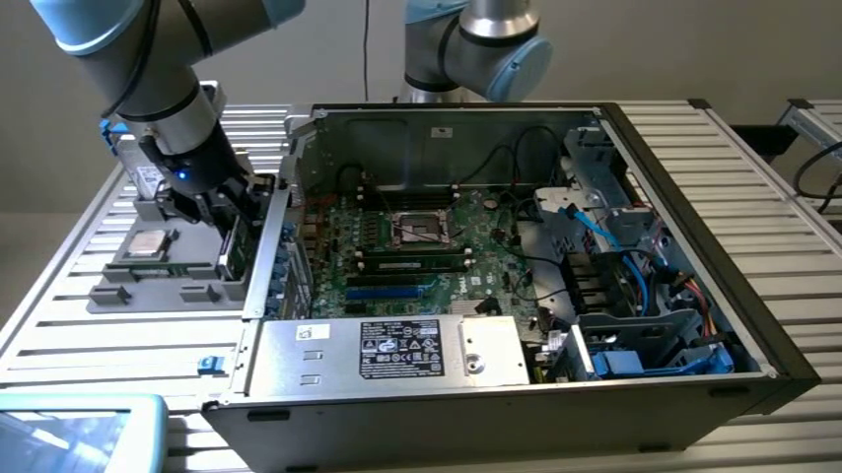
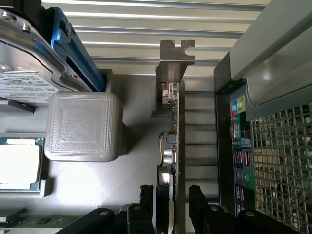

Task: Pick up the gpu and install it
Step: 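Pick up the gpu and move the gpu toward the slot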

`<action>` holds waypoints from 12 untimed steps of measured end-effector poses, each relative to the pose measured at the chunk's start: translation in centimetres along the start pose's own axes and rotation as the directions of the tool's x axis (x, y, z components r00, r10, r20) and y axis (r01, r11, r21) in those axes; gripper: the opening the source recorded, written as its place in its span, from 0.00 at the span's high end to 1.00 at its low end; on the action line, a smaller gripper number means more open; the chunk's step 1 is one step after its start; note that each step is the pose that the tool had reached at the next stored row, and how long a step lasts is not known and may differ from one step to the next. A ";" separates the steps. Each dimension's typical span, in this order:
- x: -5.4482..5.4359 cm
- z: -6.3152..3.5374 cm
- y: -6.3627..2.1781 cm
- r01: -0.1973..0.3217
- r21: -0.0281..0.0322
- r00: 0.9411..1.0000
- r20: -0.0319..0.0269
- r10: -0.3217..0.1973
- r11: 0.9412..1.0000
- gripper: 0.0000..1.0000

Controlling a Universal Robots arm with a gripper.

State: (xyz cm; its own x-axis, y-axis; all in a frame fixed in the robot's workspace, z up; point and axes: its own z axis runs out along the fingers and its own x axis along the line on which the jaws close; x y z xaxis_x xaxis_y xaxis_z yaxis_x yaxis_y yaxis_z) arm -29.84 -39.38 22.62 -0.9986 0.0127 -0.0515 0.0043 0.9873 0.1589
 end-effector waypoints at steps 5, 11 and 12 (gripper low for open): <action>-0.1 0.06 -0.01 -0.002 0.000 1.000 -0.015 0.002 1.000 0.56; -0.2 0.08 -0.01 0.001 0.000 1.000 -0.016 -0.001 1.000 0.56; -0.3 0.09 -0.02 0.001 0.001 1.000 -0.016 -0.001 1.000 0.56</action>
State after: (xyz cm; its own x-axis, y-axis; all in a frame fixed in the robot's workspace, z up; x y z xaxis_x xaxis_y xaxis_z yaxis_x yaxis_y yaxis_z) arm -29.57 -39.39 22.55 -0.9993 0.0093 -0.0362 0.0034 0.9874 0.1582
